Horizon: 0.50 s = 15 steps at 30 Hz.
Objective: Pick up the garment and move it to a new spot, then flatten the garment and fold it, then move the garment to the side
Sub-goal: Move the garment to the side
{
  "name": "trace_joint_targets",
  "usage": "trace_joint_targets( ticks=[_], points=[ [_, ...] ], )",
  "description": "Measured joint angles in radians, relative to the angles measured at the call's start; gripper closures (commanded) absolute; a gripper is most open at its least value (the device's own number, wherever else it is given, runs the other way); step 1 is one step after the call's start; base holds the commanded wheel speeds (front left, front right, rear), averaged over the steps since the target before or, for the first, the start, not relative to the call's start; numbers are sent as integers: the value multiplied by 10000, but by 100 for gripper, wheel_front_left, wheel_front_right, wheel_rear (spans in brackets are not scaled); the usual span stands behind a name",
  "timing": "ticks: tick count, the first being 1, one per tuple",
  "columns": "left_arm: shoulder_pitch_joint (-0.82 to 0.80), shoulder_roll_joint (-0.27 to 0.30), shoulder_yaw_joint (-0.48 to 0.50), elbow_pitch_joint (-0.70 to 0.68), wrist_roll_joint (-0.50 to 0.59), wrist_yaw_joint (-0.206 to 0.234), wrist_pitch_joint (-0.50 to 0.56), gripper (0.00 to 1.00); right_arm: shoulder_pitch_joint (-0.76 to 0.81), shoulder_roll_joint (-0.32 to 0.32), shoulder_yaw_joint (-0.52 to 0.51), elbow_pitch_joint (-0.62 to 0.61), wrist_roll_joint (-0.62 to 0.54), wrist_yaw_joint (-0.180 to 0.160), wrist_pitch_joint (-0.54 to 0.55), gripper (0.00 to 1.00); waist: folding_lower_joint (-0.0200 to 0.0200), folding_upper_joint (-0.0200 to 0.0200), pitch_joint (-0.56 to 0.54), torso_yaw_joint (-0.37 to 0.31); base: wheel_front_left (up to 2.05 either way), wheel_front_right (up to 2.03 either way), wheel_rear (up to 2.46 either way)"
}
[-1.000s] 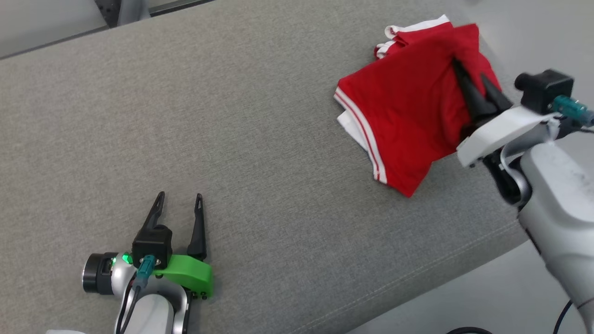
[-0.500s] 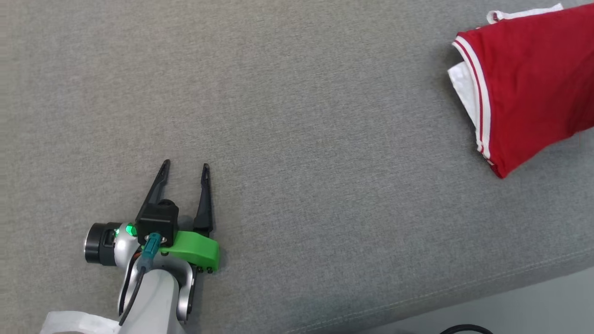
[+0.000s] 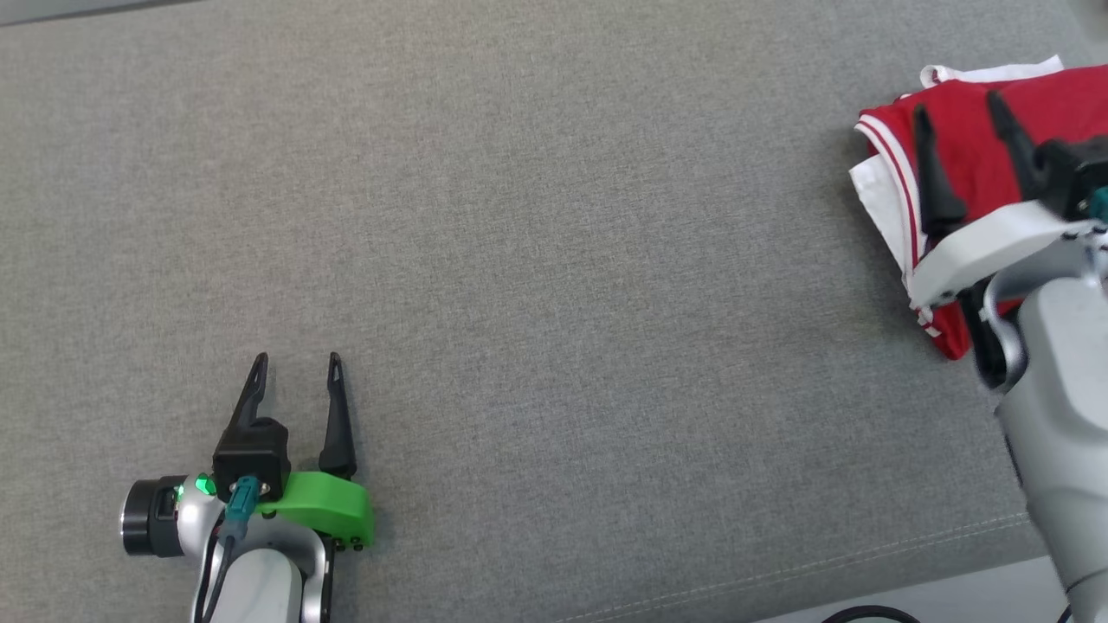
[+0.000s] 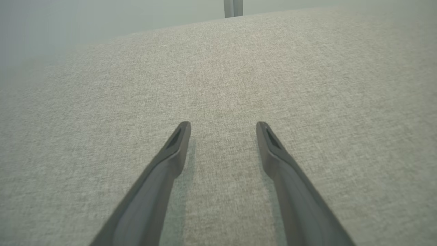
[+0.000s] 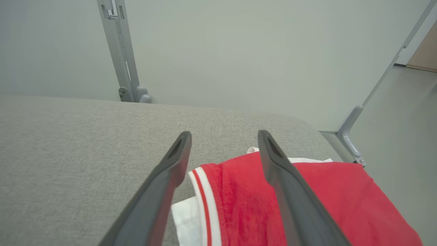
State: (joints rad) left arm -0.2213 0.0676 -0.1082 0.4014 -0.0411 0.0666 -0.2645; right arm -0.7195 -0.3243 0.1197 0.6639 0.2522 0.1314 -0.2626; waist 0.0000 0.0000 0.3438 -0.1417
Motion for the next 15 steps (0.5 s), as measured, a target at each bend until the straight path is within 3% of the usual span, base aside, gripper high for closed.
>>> trace_joint_targets(
  ticks=[7, 15],
  points=[
    [356, -59, 228, 10, -182, 10, 4, 0, 1773, 980, 1206, -930, 686, 0, 0, 0, 0, 0, -837, -53, 0, 0, 0],
    [866, -127, 479, 19, -314, -13, 4, 0, 3321, 1607, 1463, -1095, 554, 0, 0, 0, 0, 0, -1642, 131, 0, 0, 0]
  ],
)
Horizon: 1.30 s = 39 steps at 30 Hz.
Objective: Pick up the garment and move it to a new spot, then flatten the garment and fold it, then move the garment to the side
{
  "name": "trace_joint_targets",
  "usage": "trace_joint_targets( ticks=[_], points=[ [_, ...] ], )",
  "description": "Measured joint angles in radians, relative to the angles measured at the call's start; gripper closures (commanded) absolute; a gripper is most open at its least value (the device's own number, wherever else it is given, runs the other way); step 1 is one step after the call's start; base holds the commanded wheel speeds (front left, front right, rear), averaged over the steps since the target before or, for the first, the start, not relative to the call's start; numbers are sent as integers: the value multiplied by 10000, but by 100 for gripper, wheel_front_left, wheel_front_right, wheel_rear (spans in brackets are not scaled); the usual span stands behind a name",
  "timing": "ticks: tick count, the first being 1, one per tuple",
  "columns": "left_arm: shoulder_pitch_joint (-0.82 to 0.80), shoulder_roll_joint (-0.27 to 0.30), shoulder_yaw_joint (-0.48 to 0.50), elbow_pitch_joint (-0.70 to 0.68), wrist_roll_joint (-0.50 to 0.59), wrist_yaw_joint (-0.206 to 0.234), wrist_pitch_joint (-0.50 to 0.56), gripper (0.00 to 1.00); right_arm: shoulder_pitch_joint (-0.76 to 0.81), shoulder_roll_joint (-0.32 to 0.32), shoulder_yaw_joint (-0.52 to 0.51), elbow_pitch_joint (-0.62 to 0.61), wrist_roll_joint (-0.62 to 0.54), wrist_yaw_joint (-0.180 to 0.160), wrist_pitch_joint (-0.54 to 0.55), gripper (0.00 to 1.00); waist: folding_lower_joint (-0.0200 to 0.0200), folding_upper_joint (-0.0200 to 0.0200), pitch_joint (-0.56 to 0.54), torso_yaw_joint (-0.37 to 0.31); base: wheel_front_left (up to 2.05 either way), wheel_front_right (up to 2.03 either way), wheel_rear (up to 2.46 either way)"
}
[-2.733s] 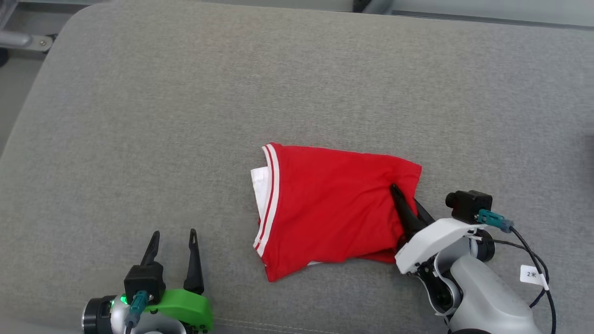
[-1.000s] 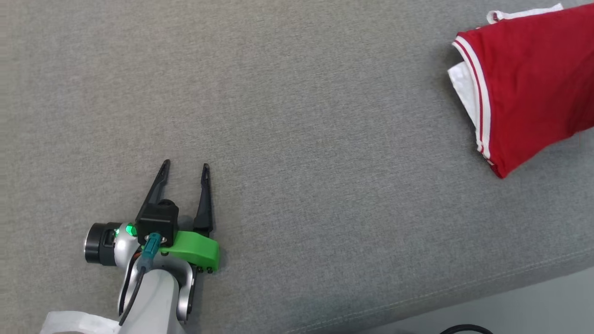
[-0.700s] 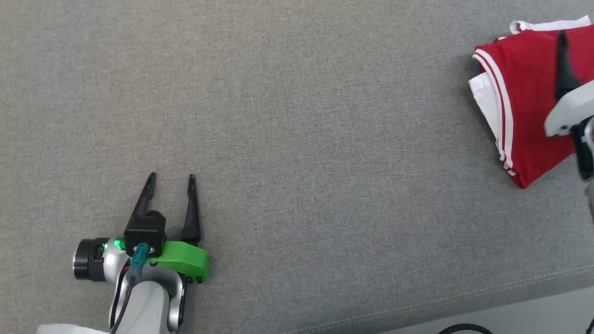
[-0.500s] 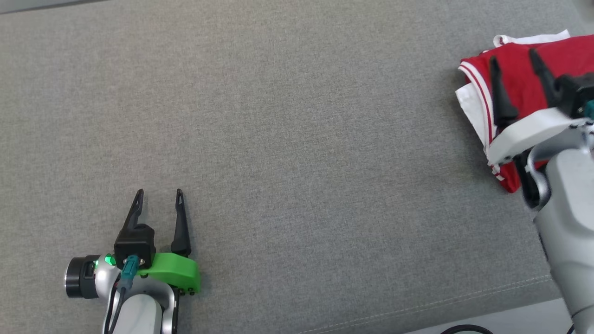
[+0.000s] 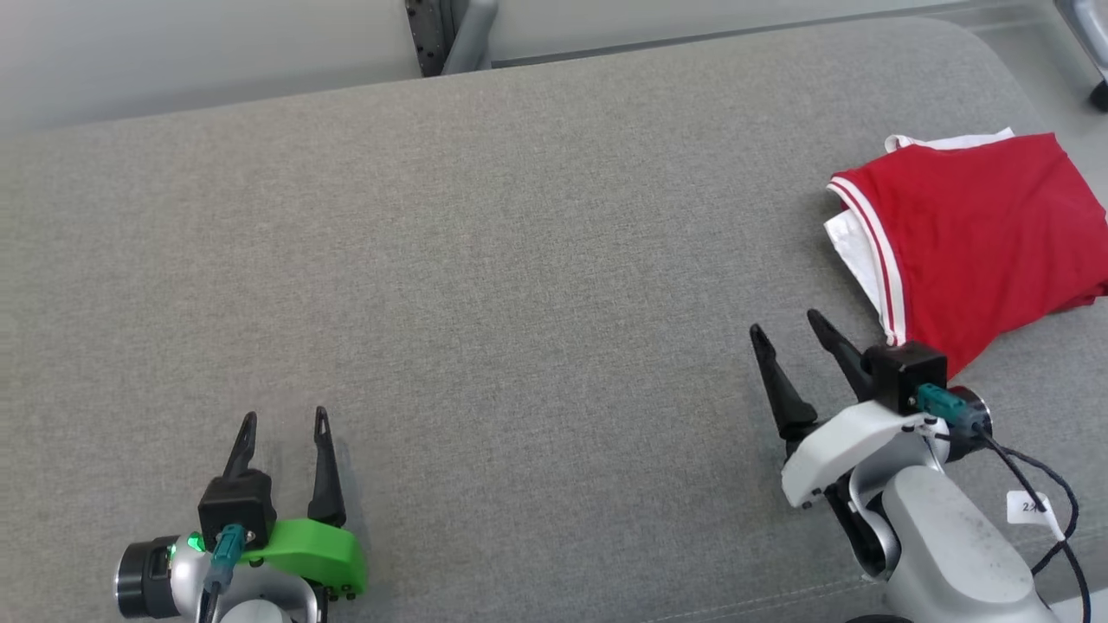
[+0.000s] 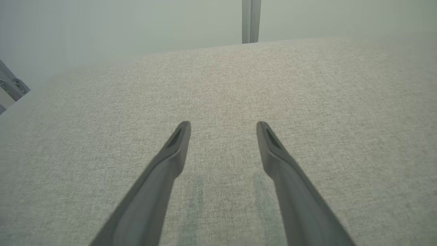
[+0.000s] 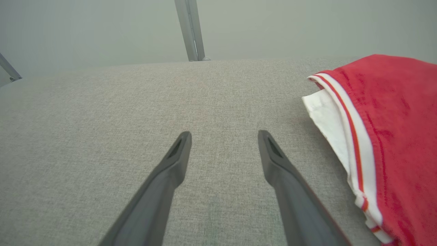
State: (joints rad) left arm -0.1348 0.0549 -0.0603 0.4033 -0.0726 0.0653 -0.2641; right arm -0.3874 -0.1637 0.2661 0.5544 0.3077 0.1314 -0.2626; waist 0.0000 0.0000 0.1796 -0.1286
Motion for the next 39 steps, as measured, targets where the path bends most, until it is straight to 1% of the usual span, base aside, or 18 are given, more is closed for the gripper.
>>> trace_joint_targets(
  ticks=[6, 10, 13, 17, 21, 29, 39],
  points=[
    [351, -23, 203, 21, -104, -46, 0, 0, 674, 366, -500, -148, -502, 0, 0, 0, 0, 0, -480, 264, 0, 0, 0],
    [538, -33, 322, 50, -186, -50, 0, 0, 1047, 531, -844, -665, -1030, 0, 0, 0, 0, 0, -781, 424, 0, 0, 0],
    [779, -35, 453, 50, -324, -52, 0, 0, 1443, 623, -1306, -1110, -1475, 0, 0, 0, 0, 0, -1029, 509, 0, 0, 0],
    [1036, -42, 598, 21, -458, -155, 0, 0, 1865, 846, -1703, -1542, -2061, 2, 0, 0, 0, 0, -1366, 562, 0, 0, 0],
    [1099, -46, 683, -35, -506, -215, 0, 0, 2077, 955, -2096, -1804, -2224, 0, 0, 0, 0, 0, -1605, 558, 0, 0, 0],
    [1149, -46, 642, -98, -677, -228, 0, 0, 2293, 1087, -2266, -1845, -2487, 0, 0, 0, 0, 0, -1738, 449, 0, 0, 0],
    [1192, -50, 545, -86, -851, -301, 0, 0, 2344, 1118, -2150, -1816, -2401, 0, 0, 0, 0, 0, -1683, 417, 0, 0, 0]
  ],
)
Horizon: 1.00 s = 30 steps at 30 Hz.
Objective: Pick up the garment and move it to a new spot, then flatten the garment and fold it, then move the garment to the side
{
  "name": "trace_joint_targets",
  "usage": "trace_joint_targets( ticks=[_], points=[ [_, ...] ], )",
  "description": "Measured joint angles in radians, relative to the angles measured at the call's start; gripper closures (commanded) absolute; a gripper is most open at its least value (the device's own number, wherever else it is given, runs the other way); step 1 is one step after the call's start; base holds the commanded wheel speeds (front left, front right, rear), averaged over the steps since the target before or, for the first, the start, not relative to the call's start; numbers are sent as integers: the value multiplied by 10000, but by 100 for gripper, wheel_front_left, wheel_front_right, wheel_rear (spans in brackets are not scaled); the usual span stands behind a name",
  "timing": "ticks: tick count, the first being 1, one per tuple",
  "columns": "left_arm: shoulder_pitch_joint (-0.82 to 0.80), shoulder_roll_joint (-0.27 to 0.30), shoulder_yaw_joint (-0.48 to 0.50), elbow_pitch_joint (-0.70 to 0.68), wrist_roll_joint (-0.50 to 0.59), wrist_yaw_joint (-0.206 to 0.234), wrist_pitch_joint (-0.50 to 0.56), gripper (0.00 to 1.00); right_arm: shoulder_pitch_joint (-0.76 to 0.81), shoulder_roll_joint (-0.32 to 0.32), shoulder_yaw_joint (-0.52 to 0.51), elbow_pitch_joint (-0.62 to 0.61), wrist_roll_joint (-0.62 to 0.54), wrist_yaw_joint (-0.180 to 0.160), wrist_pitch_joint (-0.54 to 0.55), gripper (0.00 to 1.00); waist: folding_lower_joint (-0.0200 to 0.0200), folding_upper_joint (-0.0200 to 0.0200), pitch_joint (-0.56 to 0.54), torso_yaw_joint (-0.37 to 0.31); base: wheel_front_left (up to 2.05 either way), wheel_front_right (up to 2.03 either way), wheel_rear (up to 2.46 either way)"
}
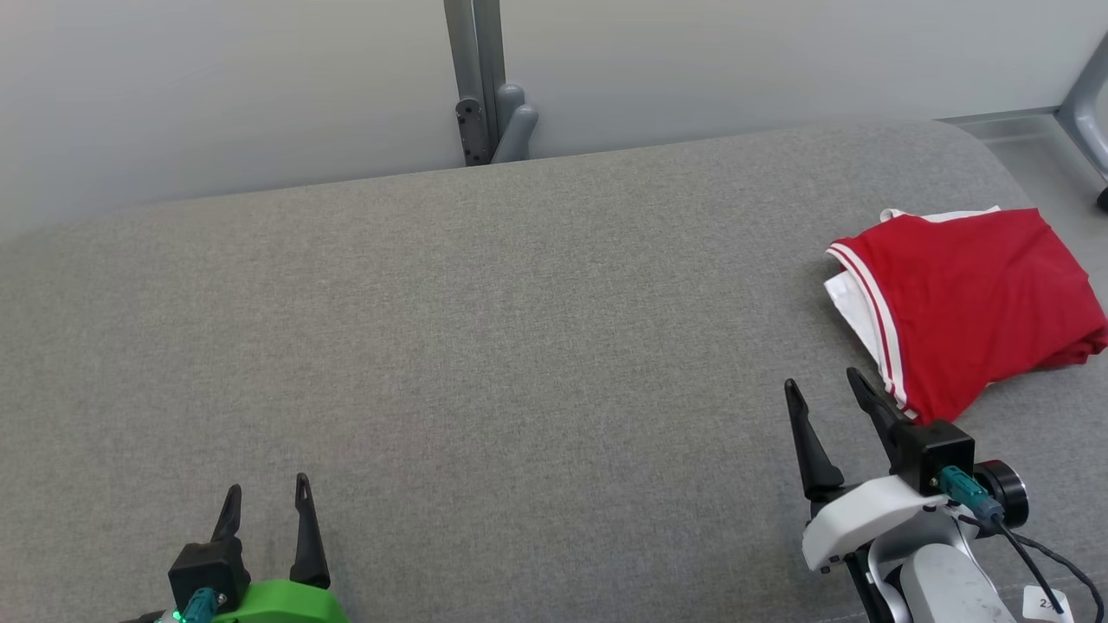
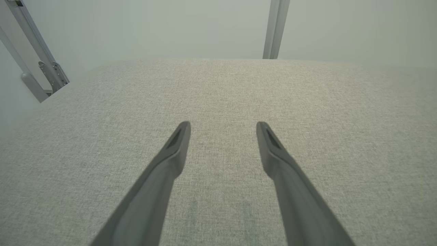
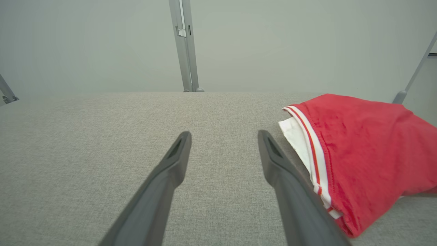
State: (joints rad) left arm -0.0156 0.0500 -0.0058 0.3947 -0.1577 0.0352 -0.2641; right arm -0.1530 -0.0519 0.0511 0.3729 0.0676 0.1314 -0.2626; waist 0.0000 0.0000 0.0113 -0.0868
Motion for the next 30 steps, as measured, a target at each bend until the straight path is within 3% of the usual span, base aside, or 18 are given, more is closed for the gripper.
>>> trace_joint_targets(
  ticks=[23, 24, 30],
  points=[
    [78, -40, 48, 171, 0, -182, 0, 0, 157, 35, 61, 226, 4, 2, 10, 0, 0, 0, 68, 147, 0, 0, 0],
    [81, -46, 44, 245, 0, -182, 0, 100, 174, 44, 59, 280, 2, 2, 12, 100, 0, 0, 68, 149, 0, 0, 0],
    [115, -119, 75, 665, -251, -188, 171, 100, 501, 98, 17, 696, 253, 2, 148, 100, 0, 0, 65, 164, 0, 0, 0]
  ],
)
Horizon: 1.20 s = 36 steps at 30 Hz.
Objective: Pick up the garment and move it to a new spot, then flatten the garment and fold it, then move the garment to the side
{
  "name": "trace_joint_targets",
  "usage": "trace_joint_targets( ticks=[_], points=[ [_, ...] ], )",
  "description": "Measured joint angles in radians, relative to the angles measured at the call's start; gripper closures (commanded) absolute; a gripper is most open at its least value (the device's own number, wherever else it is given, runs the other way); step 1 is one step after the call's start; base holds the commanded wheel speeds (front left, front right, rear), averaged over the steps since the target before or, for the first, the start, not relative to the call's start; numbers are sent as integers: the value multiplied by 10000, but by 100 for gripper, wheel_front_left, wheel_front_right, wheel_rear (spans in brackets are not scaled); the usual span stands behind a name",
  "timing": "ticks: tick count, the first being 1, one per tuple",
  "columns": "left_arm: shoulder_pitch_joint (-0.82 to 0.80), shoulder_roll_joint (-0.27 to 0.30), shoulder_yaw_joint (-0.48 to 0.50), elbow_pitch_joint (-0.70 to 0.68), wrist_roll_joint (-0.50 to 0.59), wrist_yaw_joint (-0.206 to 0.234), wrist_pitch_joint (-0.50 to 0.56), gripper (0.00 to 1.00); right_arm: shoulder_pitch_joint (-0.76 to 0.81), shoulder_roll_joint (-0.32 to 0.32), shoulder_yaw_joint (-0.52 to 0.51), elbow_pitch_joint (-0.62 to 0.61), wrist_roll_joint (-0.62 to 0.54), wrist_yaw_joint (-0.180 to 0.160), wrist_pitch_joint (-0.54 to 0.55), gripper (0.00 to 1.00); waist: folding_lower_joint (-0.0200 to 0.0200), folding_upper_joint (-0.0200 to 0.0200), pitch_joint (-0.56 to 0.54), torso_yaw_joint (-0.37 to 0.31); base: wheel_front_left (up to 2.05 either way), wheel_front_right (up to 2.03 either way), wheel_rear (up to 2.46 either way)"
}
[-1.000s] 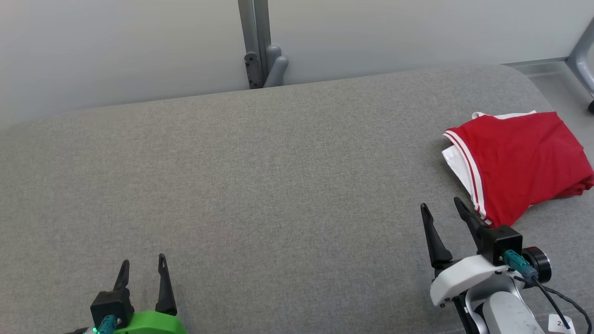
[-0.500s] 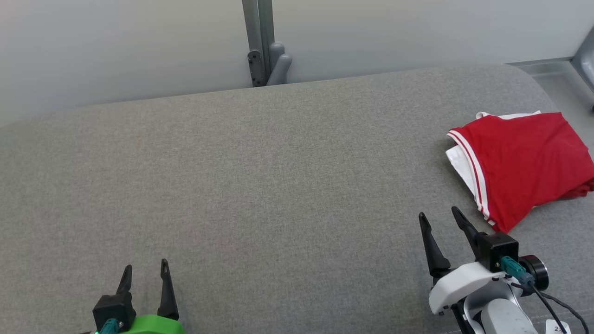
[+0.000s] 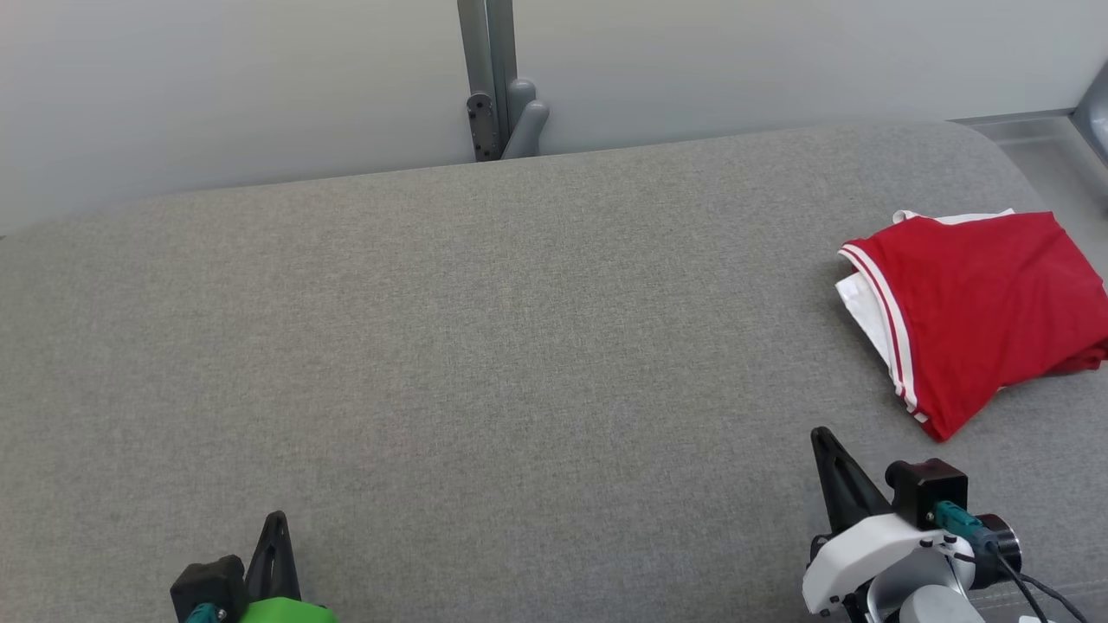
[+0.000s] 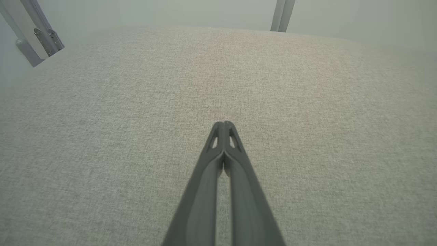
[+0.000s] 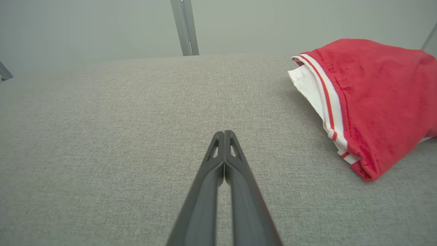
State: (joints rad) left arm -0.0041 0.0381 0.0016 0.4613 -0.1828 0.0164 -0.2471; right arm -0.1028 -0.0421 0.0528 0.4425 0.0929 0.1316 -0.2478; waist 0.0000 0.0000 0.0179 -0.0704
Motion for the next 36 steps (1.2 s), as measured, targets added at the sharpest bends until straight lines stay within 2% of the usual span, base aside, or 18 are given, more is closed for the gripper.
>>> trace_joint_targets(
  ticks=[17, 36],
  points=[
    [-56, 4, 238, -424, -3147, -328, 769, 100, -5, -2, -347, -403, 3352, -2, 763, 100, 0, 0, -20, 97, 0, 0, 0],
    [-282, 13, 453, -878, -5969, -604, 1498, 100, -6, -10, -679, -796, 6397, -2, 1501, 100, 0, 0, -42, 204, 0, 0, 0]
  ],
)
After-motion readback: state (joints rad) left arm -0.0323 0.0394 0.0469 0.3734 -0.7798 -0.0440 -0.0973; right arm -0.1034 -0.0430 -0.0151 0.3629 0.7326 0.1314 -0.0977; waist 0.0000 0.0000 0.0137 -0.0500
